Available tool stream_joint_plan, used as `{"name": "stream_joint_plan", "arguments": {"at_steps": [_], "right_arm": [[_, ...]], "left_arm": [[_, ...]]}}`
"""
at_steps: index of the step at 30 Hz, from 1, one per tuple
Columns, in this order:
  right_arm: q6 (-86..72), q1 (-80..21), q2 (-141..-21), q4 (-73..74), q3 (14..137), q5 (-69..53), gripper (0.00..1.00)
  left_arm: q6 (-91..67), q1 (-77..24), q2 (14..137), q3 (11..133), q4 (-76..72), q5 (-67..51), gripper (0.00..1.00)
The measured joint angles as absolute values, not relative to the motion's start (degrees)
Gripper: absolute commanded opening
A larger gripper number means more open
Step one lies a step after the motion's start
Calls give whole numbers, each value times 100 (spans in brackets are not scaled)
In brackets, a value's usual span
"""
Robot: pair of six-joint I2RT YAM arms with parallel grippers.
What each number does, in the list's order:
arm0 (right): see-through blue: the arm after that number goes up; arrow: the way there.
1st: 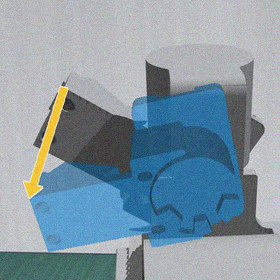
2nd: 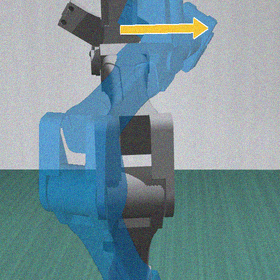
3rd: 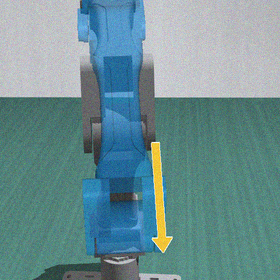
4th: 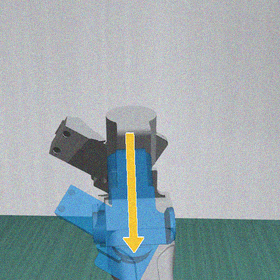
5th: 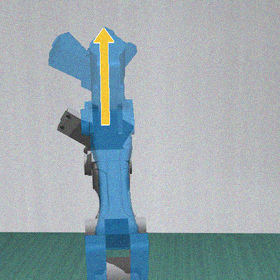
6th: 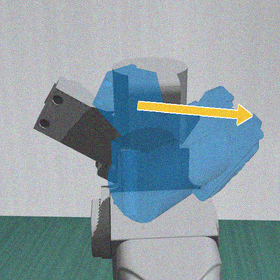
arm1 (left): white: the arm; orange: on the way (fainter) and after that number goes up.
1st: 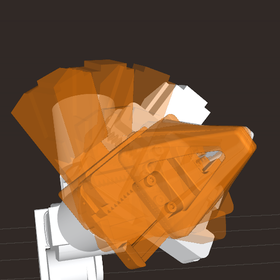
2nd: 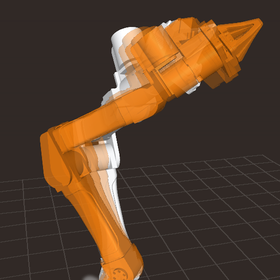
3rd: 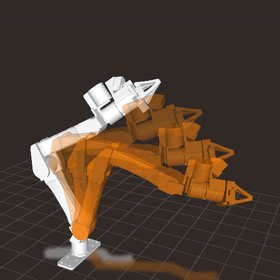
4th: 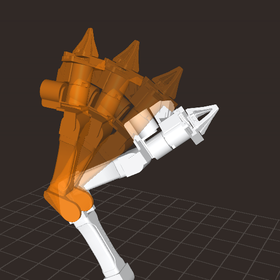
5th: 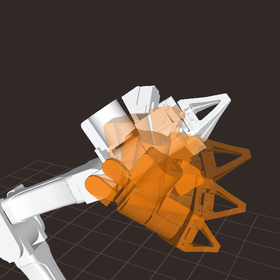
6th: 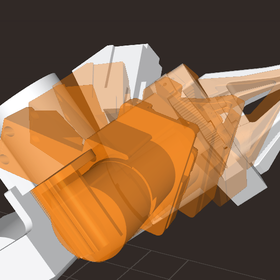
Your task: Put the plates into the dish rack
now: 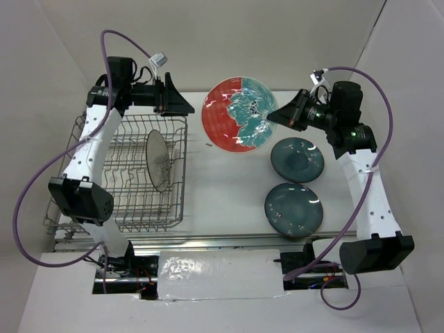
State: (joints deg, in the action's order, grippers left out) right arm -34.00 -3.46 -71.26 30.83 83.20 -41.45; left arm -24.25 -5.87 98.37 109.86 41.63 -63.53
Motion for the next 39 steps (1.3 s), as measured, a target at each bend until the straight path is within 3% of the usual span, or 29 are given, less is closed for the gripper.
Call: {"name": "stream_joint_plan", "arguments": {"at_steps": [6, 15, 22, 26, 27, 28, 31, 36, 39], "right_arm": [[-3454, -607, -7170, 3017, 8521, -4187, 0], [-3492, -972, -7314, 3006, 8549, -4119, 0], [-3509, -1022, -7338, 3004, 8549, -4071, 0], [-3514, -1037, -7356, 3006, 8549, -4036, 0], [-3509, -1039, -7365, 3006, 8549, -4005, 0], [-3509, -1041, -7373, 3011, 8549, -3975, 0], [-3468, -1083, -7408, 3033, 8549, -3854, 0], [-3420, -1151, -7439, 3087, 8549, -3680, 0], [-3417, -1166, -7439, 3046, 8549, -3664, 8]], "left_arm": [[-2652, -788, 10033, 11004, 3931, -6624, 97], [-2834, -921, 10151, 10997, 3693, -6792, 72], [-2875, -932, 10151, 10868, 3621, -6702, 60], [-2893, -932, 10147, 10847, 3592, -6678, 40], [-2886, -939, 10147, 10842, 3573, -6672, 29], [-2899, -952, 10145, 10838, 3559, -6672, 27], [-2877, -982, 10138, 10838, 3548, -6521, 0], [-2847, -987, 10138, 10934, 3743, -6289, 0], [-2816, -987, 10138, 11089, 3894, -6149, 0]]}}
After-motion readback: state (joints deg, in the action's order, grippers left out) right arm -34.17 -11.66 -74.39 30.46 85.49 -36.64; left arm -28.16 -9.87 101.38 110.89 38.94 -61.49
